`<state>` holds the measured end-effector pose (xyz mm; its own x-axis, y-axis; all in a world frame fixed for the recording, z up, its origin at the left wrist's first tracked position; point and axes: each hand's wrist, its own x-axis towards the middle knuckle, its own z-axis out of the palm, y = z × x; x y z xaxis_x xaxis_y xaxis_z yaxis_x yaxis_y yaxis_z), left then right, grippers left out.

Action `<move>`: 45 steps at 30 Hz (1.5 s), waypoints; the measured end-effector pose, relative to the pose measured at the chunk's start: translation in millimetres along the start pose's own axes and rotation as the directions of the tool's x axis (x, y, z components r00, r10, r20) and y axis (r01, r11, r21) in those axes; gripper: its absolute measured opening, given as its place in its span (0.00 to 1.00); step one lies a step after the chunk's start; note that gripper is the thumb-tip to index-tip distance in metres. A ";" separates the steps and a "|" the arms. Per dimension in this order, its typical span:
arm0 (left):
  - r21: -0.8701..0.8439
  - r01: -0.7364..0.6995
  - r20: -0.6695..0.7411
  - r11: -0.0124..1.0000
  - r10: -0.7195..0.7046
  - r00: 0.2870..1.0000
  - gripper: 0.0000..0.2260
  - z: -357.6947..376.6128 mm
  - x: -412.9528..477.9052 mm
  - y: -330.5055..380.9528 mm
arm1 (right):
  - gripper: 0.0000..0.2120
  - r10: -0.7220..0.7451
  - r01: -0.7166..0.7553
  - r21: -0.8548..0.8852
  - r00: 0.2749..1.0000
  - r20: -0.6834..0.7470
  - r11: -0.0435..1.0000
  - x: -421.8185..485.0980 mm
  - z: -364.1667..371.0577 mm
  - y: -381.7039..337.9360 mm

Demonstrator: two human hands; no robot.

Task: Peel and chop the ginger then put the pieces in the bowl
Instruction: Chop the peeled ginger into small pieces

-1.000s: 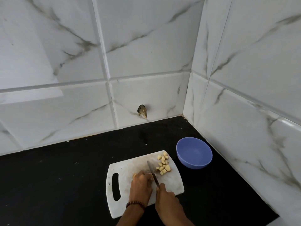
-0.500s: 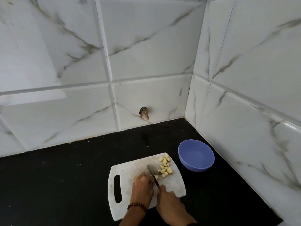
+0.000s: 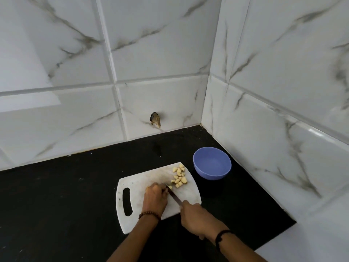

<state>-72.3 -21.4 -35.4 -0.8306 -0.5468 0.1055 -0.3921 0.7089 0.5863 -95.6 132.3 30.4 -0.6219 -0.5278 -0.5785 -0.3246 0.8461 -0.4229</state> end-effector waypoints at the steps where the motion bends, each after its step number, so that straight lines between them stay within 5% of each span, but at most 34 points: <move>1: 0.001 -0.006 -0.001 1.000 0.006 1.000 0.08 -0.7 -0.3 0.0 | 0.11 0.014 -0.014 -0.005 1.000 0.024 1.000 -2.4 -4.8 0.3; 11: 0.021 -0.122 0.041 0.992 0.121 0.992 0.13 -3.4 -3.2 3.4 | 0.14 0.124 -0.116 -0.053 0.974 0.190 0.992 -16.3 -40.5 -4.9; 25: 0.053 -0.115 0.087 0.992 0.110 0.990 0.11 1.1 -0.1 1.2 | 0.11 0.215 -0.229 0.015 0.934 0.284 0.973 -20.6 -56.4 -1.7; 36: 0.012 -0.070 0.121 0.997 0.068 0.990 0.14 -1.4 0.0 -1.7 | 0.12 0.189 -0.216 0.266 0.974 0.126 0.940 -18.0 -29.9 27.5; 45: -0.055 -0.018 0.167 0.998 0.027 0.986 0.17 -2.7 -0.3 -6.8 | 0.15 0.019 -0.013 0.362 1.000 -0.015 0.932 -0.6 -18.7 21.5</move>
<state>-68.3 -27.3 -37.2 -0.8951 -0.4456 -0.0144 -0.3550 0.6929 0.6276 -115.5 152.3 34.7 -0.6390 -0.5100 -0.5758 -0.0369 0.7681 -0.6393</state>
